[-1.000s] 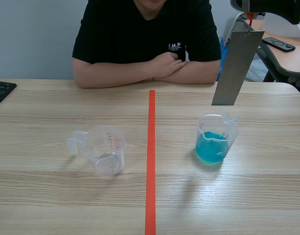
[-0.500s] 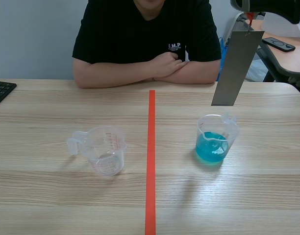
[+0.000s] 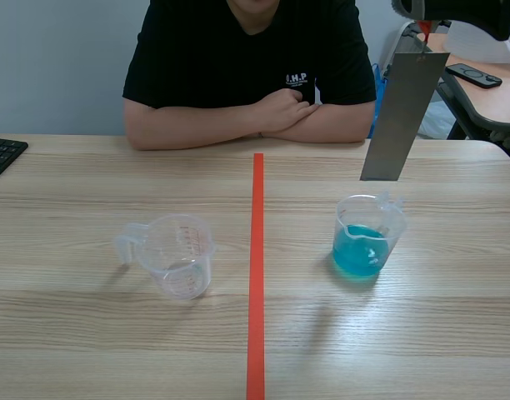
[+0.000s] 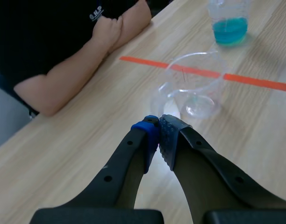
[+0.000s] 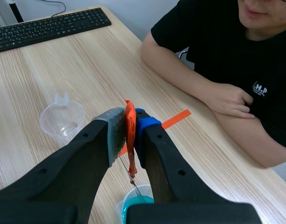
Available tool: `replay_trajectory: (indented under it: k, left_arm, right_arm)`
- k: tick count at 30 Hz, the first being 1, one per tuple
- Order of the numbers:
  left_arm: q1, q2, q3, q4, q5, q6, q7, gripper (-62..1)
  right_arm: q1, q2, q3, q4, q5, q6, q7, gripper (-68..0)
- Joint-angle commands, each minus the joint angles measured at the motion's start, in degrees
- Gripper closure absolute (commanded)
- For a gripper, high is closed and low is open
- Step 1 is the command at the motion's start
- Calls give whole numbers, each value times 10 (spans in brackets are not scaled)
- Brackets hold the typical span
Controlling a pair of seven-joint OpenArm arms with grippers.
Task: Do the redox reaction experiment.
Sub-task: 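Raise the plate and point at it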
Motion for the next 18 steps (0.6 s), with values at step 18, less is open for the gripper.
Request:
replay_trajectory:
  k: [18]
  left_arm:
    - [-432,52,422,-9,-117,-1,287,-28]
  right_arm:
    - [8,9,8,5,14,0,8,-15]
